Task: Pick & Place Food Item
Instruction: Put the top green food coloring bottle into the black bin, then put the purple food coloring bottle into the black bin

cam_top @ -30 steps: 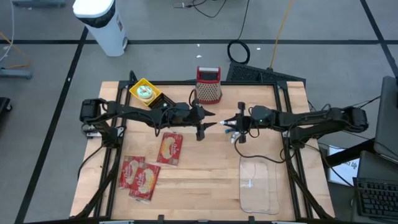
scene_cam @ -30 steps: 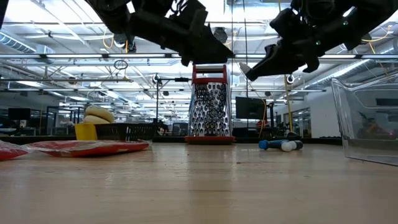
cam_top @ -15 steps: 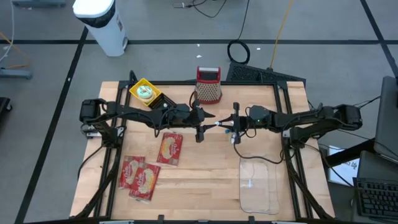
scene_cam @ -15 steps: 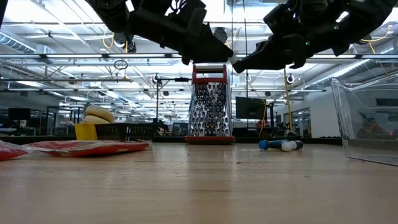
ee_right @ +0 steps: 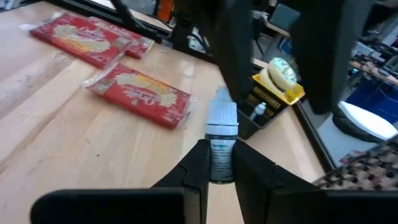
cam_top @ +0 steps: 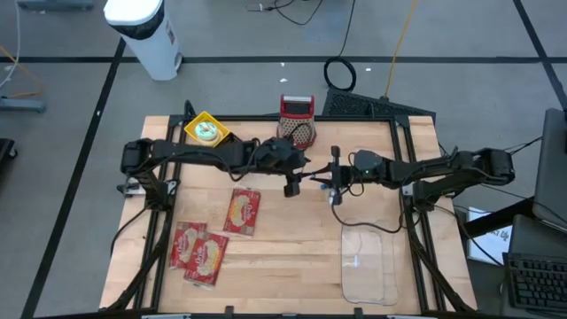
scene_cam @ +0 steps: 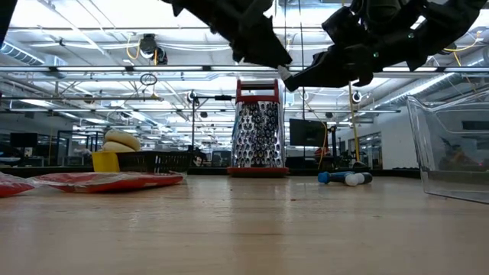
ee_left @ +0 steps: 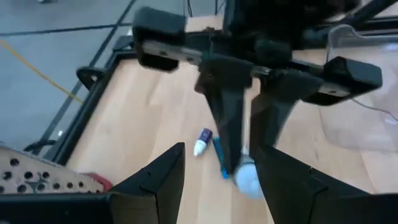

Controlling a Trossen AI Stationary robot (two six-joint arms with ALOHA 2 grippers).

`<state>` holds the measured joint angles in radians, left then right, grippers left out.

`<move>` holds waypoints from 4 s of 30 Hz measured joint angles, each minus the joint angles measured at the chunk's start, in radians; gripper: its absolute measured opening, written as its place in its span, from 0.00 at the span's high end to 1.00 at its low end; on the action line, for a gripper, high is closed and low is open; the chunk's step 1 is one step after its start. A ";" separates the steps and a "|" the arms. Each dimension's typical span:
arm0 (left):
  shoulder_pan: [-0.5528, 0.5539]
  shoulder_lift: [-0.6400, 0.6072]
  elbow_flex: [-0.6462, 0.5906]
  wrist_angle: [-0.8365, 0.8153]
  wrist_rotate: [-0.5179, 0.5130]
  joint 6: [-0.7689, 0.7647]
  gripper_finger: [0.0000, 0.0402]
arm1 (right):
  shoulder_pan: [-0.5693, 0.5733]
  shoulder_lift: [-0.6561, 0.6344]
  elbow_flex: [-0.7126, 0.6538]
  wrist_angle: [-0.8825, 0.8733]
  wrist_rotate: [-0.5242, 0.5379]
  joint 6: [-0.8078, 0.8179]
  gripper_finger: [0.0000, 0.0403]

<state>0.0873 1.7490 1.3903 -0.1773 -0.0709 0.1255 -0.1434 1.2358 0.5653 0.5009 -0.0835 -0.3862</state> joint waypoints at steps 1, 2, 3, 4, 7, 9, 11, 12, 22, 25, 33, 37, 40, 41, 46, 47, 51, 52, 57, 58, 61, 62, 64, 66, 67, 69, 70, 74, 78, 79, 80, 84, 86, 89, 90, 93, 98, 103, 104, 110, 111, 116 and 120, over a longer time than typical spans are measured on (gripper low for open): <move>0.000 0.008 0.006 -0.011 0.002 0.004 0.52 | 0.000 0.000 0.000 0.001 -0.002 0.000 0.89; 0.000 0.014 0.007 -0.012 0.003 0.005 0.52 | 0.000 0.000 0.000 0.001 -0.001 0.000 0.89; 0.000 0.021 0.008 -0.012 0.005 0.004 0.52 | 0.000 0.000 -0.001 -0.003 0.000 0.000 0.89; 0.000 0.027 0.008 -0.019 0.010 0.004 0.52 | 0.000 0.001 -0.002 -0.006 0.001 -0.001 0.89; -0.001 0.032 0.007 -0.037 0.016 0.004 0.52 | -0.001 -0.001 -0.001 0.010 0.002 -0.001 0.89; -0.001 0.032 0.007 -0.041 0.020 0.004 0.52 | -0.001 -0.001 -0.001 0.015 0.003 -0.005 0.89; -0.002 0.032 0.007 -0.041 0.019 0.008 0.52 | -0.001 0.000 -0.001 0.020 0.003 -0.015 0.89; -0.003 0.032 0.007 -0.044 0.019 0.008 0.52 | -0.001 0.000 -0.001 0.028 0.003 -0.019 0.89; -0.002 0.032 0.007 -0.053 0.018 0.012 0.59 | -0.001 -0.001 0.000 0.028 0.004 -0.021 0.89; -0.003 0.032 0.007 -0.054 0.020 0.012 0.70 | -0.001 -0.001 0.000 0.029 0.006 -0.021 0.89; -0.002 0.032 0.007 -0.057 0.015 0.012 0.89 | -0.002 -0.001 0.000 0.025 0.011 -0.012 0.89; -0.002 0.032 0.006 -0.056 0.015 0.017 0.89 | -0.002 -0.001 0.000 0.025 0.010 -0.015 0.87; -0.002 0.032 0.006 -0.056 0.016 0.011 0.89 | -0.001 -0.001 0.000 0.024 0.010 0.016 0.84; -0.002 0.032 0.006 -0.056 0.015 0.007 0.89 | -0.001 -0.001 0.000 0.024 0.013 0.042 0.82; 0.001 0.006 0.006 -0.059 -0.045 0.004 0.99 | 0.000 -0.001 0.000 -0.003 0.083 0.132 0.71; 0.005 -0.007 0.006 -0.073 -0.049 -0.001 1.00 | 0.000 -0.001 0.000 -0.010 0.088 0.141 0.68; 0.016 -0.031 0.006 -0.080 -0.037 -0.018 0.99 | 0.002 -0.001 0.000 -0.014 0.101 0.139 0.60; 0.016 -0.031 0.006 -0.079 -0.038 -0.024 1.00 | 0.005 -0.001 0.000 -0.014 0.100 0.138 0.59; 0.015 -0.030 0.006 -0.090 -0.034 -0.030 0.96 | 0.006 -0.001 0.000 -0.077 0.105 0.230 0.58; 0.015 -0.030 0.006 -0.089 -0.034 -0.030 0.95 | 0.007 0.005 0.000 -0.108 0.105 0.244 0.58; 0.015 -0.030 0.006 -0.079 -0.035 -0.034 0.91 | 0.040 0.033 0.000 -0.227 0.073 0.257 0.57; 0.015 -0.030 0.006 -0.074 -0.035 -0.035 0.90 | 0.055 0.042 -0.002 -0.254 0.059 0.268 0.56; 0.015 -0.030 0.006 -0.058 -0.035 -0.042 0.89 | 0.091 0.073 0.001 -0.265 0.032 0.298 0.55; 0.015 -0.030 0.006 -0.053 -0.035 -0.050 0.89 | 0.129 0.103 0.001 -0.283 0.030 0.321 0.53; 0.015 -0.030 0.006 -0.051 -0.035 -0.051 0.89 | 0.148 0.119 0.000 -0.285 0.030 0.325 0.52; 0.015 -0.030 0.006 -0.051 -0.035 -0.054 0.89 | 0.180 0.148 0.000 -0.295 0.037 0.307 0.50; 0.015 -0.030 0.006 -0.051 -0.035 -0.059 0.89 | 0.190 0.154 0.000 -0.310 0.060 0.293 0.49; 0.015 -0.030 0.006 -0.050 -0.035 -0.087 0.88 | 0.181 0.136 0.000 -0.387 0.212 0.242 0.46; 0.015 -0.030 0.006 -0.051 -0.035 -0.091 0.88 | 0.120 0.071 -0.001 -0.411 0.240 0.233 0.46; 0.015 -0.030 0.006 -0.051 -0.035 -0.091 0.88 | 0.103 0.053 -0.001 -0.424 0.240 0.226 0.47; 0.015 -0.030 0.006 -0.051 -0.035 -0.091 0.88 | 0.083 0.033 -0.001 -0.442 0.240 0.215 0.47; 0.015 -0.030 0.006 -0.052 -0.034 -0.107 0.88 | -0.030 -0.023 0.000 -0.522 0.237 0.165 0.49; 0.015 -0.030 0.006 -0.053 -0.034 -0.106 0.88 | -0.096 -0.026 0.000 -0.556 0.200 0.162 0.50; 0.015 -0.030 0.006 -0.053 -0.034 -0.106 0.88 | -0.171 -0.009 0.000 -0.593 0.110 0.164 0.52; 0.015 -0.030 0.006 -0.053 -0.034 -0.106 0.88 | -0.185 0.002 0.000 -0.599 0.096 0.164 0.53; 0.015 -0.030 0.006 -0.053 -0.034 -0.105 0.88 | -0.205 0.027 -0.001 -0.611 0.081 0.161 0.54; 0.015 -0.029 0.006 -0.053 -0.035 -0.104 0.88 | -0.204 0.070 -0.001 -0.608 0.082 0.150 0.57; 0.016 -0.029 0.006 -0.052 -0.035 -0.104 0.88 | -0.204 0.128 0.000 -0.608 0.083 0.141 0.59; 0.016 -0.029 0.006 -0.052 -0.035 -0.104 0.88 | -0.204 0.140 -0.002 -0.611 0.083 0.140 0.59; 0.016 -0.029 0.006 -0.053 -0.035 -0.104 0.88 | -0.204 0.174 0.001 -0.588 0.083 0.140 0.59; 0.016 -0.029 0.006 -0.053 -0.035 -0.104 0.88 | -0.204 0.174 0.001 -0.587 0.084 0.142 0.60; 0.016 -0.029 0.006 -0.053 -0.035 -0.104 0.88 | -0.204 0.176 0.001 -0.582 0.082 0.146 0.67; 0.016 -0.029 0.006 -0.053 -0.035 -0.104 0.88 | -0.204 0.176 0.001 -0.582 0.080 0.145 0.79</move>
<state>0.1036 1.7203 1.3964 -0.2306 -0.1059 0.0216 -0.3470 1.4120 0.5663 -0.0811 -0.0040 -0.2415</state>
